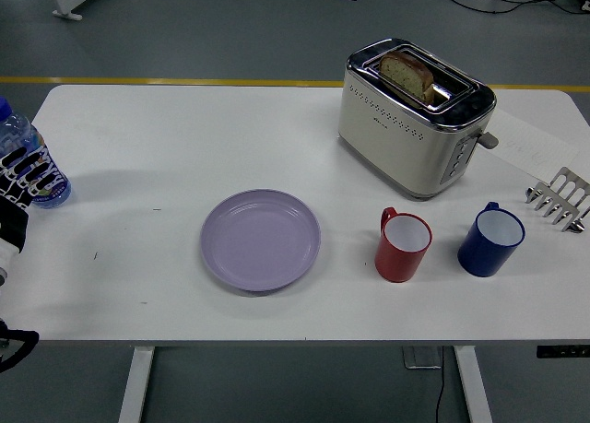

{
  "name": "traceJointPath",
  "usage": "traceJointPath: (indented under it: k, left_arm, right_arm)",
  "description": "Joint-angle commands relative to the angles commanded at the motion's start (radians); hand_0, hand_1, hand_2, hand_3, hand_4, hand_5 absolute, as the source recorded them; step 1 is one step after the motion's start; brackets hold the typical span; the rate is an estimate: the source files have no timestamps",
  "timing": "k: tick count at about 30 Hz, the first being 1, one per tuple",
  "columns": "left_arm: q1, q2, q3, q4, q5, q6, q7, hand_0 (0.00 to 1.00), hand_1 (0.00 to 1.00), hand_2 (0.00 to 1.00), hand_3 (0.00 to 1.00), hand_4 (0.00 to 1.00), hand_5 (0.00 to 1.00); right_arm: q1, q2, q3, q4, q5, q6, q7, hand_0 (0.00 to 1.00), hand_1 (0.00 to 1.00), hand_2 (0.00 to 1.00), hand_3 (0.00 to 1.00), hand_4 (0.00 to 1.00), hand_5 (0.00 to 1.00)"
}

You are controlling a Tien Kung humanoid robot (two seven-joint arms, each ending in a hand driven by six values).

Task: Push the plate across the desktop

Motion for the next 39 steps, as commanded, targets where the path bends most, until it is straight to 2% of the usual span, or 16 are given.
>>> traceJointPath:
  k: [4,6,10,39]
  left_arm:
    - [0.003,0.004,-0.005,0.003,-0.014,-0.003,0.01,0.628,0.658,0.655,0.606,0.539,0.998]
    - [0.008,0.009,-0.013,0.007,-0.059,-0.027,0.041,0.628,0.658,0.655,0.606,0.539,0.998]
    - [0.015,0.011,-0.023,0.012,-0.108,-0.047,0.071,0.626,0.655,0.652,0.604,0.54,0.998]
    - [0.022,0.008,-0.042,0.014,-0.128,-0.044,0.071,0.634,0.659,0.654,0.6,0.547,0.998]
  right_arm:
    - [-0.001,0.0,0.0,0.0,-0.001,0.001,0.0,0.606,0.627,0.722,0.665,0.213,0.498]
    - [-0.003,0.0,0.0,0.0,-0.001,0.001,-0.001,0.606,0.627,0.722,0.665,0.213,0.498]
    - [-0.005,0.0,0.001,0.001,-0.003,0.002,-0.003,0.606,0.626,0.722,0.665,0.212,0.497]
    - [-0.011,0.0,0.001,0.003,-0.012,0.003,-0.006,0.606,0.625,0.722,0.665,0.212,0.498]
